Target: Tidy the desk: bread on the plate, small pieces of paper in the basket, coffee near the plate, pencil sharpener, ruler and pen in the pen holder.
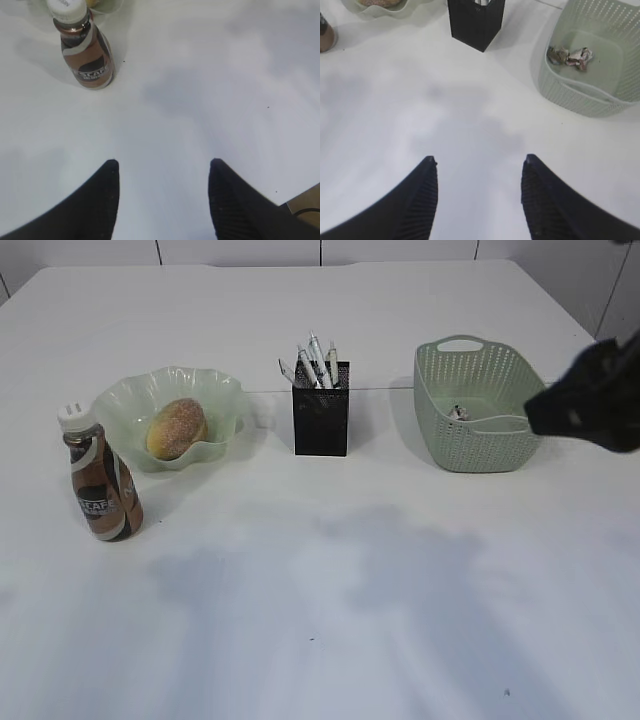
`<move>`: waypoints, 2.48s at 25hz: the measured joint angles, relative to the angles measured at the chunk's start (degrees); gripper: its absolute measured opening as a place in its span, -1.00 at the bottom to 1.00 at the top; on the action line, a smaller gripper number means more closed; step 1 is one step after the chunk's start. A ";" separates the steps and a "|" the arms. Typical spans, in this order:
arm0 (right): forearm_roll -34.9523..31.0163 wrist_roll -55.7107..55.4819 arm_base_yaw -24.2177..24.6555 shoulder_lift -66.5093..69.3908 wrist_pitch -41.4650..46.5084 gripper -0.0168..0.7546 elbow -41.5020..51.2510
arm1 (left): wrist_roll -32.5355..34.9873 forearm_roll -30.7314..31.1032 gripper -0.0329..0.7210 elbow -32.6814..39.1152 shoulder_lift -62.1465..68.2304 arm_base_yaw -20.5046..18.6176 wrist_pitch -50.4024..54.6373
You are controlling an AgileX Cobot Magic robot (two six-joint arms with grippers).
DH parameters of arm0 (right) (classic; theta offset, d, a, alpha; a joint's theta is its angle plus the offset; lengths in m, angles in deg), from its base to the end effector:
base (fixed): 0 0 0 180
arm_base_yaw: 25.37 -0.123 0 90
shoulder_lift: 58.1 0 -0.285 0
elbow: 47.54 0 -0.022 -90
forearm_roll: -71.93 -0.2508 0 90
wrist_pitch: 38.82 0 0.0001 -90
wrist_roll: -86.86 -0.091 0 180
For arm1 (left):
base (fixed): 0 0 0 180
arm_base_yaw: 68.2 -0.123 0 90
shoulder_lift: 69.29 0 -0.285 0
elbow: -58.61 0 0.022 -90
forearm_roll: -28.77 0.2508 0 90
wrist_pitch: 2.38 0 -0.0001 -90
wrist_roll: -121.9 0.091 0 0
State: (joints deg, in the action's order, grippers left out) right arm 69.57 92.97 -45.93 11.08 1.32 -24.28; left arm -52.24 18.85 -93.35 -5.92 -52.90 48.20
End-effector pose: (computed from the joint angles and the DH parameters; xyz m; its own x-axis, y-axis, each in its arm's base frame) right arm 0.2025 0.0785 0.3391 -0.6037 -0.3066 -0.7359 -0.4159 0.9087 -0.0374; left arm 0.1699 -0.0591 0.3229 -0.7584 0.1989 -0.6207 0.3350 0.9358 -0.1094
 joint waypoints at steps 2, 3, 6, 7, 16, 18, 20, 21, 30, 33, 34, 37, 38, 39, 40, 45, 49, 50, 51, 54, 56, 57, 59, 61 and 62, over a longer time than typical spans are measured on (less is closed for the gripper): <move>-0.22 0.00 0.00 -2.43 -0.39 0.15 3.02 | 0.00 -0.24 0.15 2.50 -2.71 0.00 0.00; -0.25 0.00 0.00 -8.46 -0.42 0.15 6.87 | 0.00 -0.24 0.15 3.52 -3.92 0.00 0.00; -0.35 0.00 0.00 -15.66 -0.52 0.15 11.19 | 0.00 -0.83 0.15 6.05 -8.74 0.00 0.27; -0.35 0.00 0.00 -17.95 -0.40 0.15 12.22 | 0.00 -1.42 0.15 6.68 -10.19 0.00 0.60; -0.35 -1.62 0.00 -43.68 12.60 0.15 21.82 | 0.00 -2.86 0.15 7.92 -26.23 0.00 8.93; -0.35 -2.14 0.00 -49.57 16.44 0.15 22.65 | 0.00 -2.63 0.15 7.92 -29.55 0.00 11.37; -0.35 -2.37 0.00 -54.15 20.34 0.15 22.93 | 0.00 -2.50 0.15 7.92 -32.88 0.00 13.55; -0.35 -2.37 0.00 -57.47 21.95 0.15 22.93 | 0.00 -2.25 0.15 7.92 -34.46 0.00 14.68; 2.76 -3.42 0.00 -62.33 32.42 0.15 23.00 | 0.00 0.57 0.15 11.60 -47.34 0.00 19.32; 3.64 -4.03 0.00 -62.33 32.64 0.15 23.00 | 0.00 0.65 0.15 16.32 -51.43 0.00 19.85; 3.64 -4.03 0.00 -62.33 32.64 0.15 23.00 | 0.00 0.65 0.15 17.16 -52.60 0.00 20.16; 3.89 -4.10 0.00 -62.33 32.64 0.15 23.06 | 0.00 1.26 0.13 17.71 -55.01 0.00 20.05; 3.89 -4.15 0.00 -62.33 32.64 0.15 23.06 | 0.00 1.96 0.11 17.71 -55.11 0.00 19.93; 3.89 -4.15 0.00 -62.33 32.64 0.15 23.06 | 0.00 3.08 0.09 17.79 -55.11 0.00 19.93; 3.89 -4.24 0.00 -62.33 32.67 0.15 23.06 | 0.00 3.94 0.06 17.79 -55.11 0.00 19.93; 5.39 -4.24 0.00 -62.33 32.77 0.15 23.06 | 0.00 6.29 -0.02 17.93 -55.11 0.00 18.72; 8.03 -4.28 0.00 -62.33 30.56 0.15 23.72 | 0.00 7.35 -0.04 19.80 -55.11 0.00 14.44; 8.27 -4.28 0.00 -62.33 29.00 0.15 24.16 | 0.00 7.49 -0.04 19.93 -55.11 0.00 14.14; 8.27 -4.28 0.00 -62.33 29.00 0.15 24.16 | 0.00 7.62 -0.04 19.93 -55.11 0.00 13.87; 8.27 -4.52 0.00 -62.37 26.52 0.15 25.74 | 0.00 8.09 -0.05 19.93 -55.11 0.00 13.72; 7.97 -4.65 0.00 -62.37 26.52 0.15 25.74 | 0.00 8.08 -0.06 19.93 -55.11 0.00 13.62; 5.70 -4.93 0.00 -62.37 26.41 0.15 25.74 | 0.00 8.08 -0.07 19.93 -55.11 0.00 13.62; 4.98 -4.93 0.00 -62.37 26.33 0.15 25.74 | 0.00 8.20 -0.08 19.93 -55.11 0.00 13.49; 4.90 -4.93 0.00 -62.37 26.29 0.15 25.74 | 0.00 8.20 -0.09 19.93 -55.11 0.00 13.49; 4.90 -4.93 0.00 -62.37 26.19 0.15 25.74 | 0.00 8.20 -0.09 19.93 -55.11 0.00 13.38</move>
State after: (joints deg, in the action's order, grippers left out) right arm 74.48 88.05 -45.93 -51.29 27.51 1.46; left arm -52.24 27.05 -73.42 -61.03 -52.90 61.58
